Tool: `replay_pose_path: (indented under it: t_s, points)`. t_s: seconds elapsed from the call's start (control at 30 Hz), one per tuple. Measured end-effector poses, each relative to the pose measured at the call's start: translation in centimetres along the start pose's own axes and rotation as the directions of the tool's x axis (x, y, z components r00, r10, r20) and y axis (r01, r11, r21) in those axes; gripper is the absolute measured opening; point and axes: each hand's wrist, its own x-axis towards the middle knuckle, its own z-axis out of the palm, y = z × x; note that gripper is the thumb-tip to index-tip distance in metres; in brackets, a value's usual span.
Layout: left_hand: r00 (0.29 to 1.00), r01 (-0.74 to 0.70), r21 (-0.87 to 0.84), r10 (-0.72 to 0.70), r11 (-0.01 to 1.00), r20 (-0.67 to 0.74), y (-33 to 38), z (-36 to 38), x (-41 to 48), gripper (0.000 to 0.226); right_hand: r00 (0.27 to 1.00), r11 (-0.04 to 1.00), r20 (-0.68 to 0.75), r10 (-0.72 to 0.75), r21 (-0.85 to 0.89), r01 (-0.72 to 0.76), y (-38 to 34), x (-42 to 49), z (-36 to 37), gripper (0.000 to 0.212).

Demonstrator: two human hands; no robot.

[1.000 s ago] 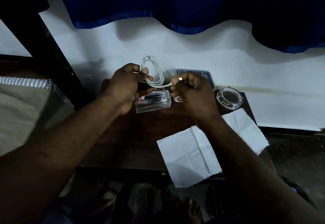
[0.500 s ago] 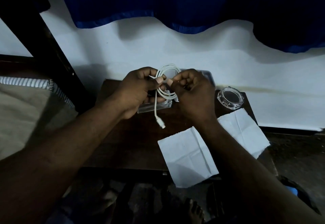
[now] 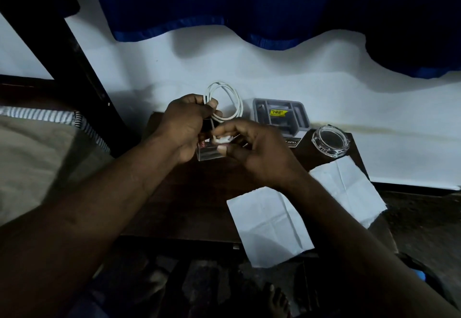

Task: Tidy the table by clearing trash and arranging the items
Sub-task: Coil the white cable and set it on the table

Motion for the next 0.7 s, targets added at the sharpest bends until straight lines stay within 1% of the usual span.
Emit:
replay_pose_path:
  t_s: [0.1,0.2,0.27,0.33,0.37,0.43,0.53,0.63,0.67,0.7]
  points:
    - [0.999,0.007,0.026,-0.008,1.0,0.049,-0.2,-0.1,-0.2,0.015,0.998,1.0,-0.059,-0.003,0.022,0.004,-0.1,0.1,-0.2,0.02]
    - [0.996,0.008,0.051,-0.012,0.999,0.086,-0.3,0.2,-0.4,0.013,0.993,0.998,-0.099,-0.063,-0.02,0.061,-0.3,0.1,-0.2,0.01]
    - [0.994,0.005,0.058,-0.011,0.998,0.105,-0.3,0.4,-0.6,0.01,0.978,0.999,-0.202,-0.053,-0.015,0.051,-0.2,0.4,-0.2,0.009]
    - [0.989,0.017,0.034,-0.022,0.999,0.149,-0.2,0.5,-0.7,0.011,0.941,0.998,-0.337,0.039,0.053,-0.023,0.2,0.8,-0.4,0.005]
    - [0.984,0.022,0.022,-0.026,1.0,0.175,-0.2,0.5,-0.7,0.011,0.914,0.993,-0.392,0.107,0.096,-0.075,0.4,1.0,-0.7,0.007]
    - [0.977,0.022,0.01,-0.024,1.0,0.214,-0.1,0.6,-0.8,0.01,0.863,0.962,-0.436,0.254,0.204,-0.18,0.9,1.3,-1.2,0.008]
    - [0.971,0.002,0.022,-0.007,1.0,0.24,-0.3,0.8,-1.1,0.006,0.822,0.883,-0.395,0.41,0.398,-0.249,0.8,1.3,-1.3,0.011]
    - [0.968,-0.011,0.014,0.008,1.0,0.252,-0.4,0.9,-1.2,0.008,0.768,0.827,-0.406,0.495,0.491,-0.273,0.8,1.3,-1.2,0.027]
    - [0.966,-0.016,0.011,0.012,1.0,0.258,-0.3,0.9,-1.2,0.008,0.753,0.785,-0.373,0.542,0.543,-0.297,0.8,1.4,-1.4,0.032]
    - [0.964,-0.019,0.01,0.016,1.0,0.264,-0.3,0.9,-1.2,0.009,0.748,0.724,-0.302,0.592,0.607,-0.328,0.9,1.4,-1.6,0.033]
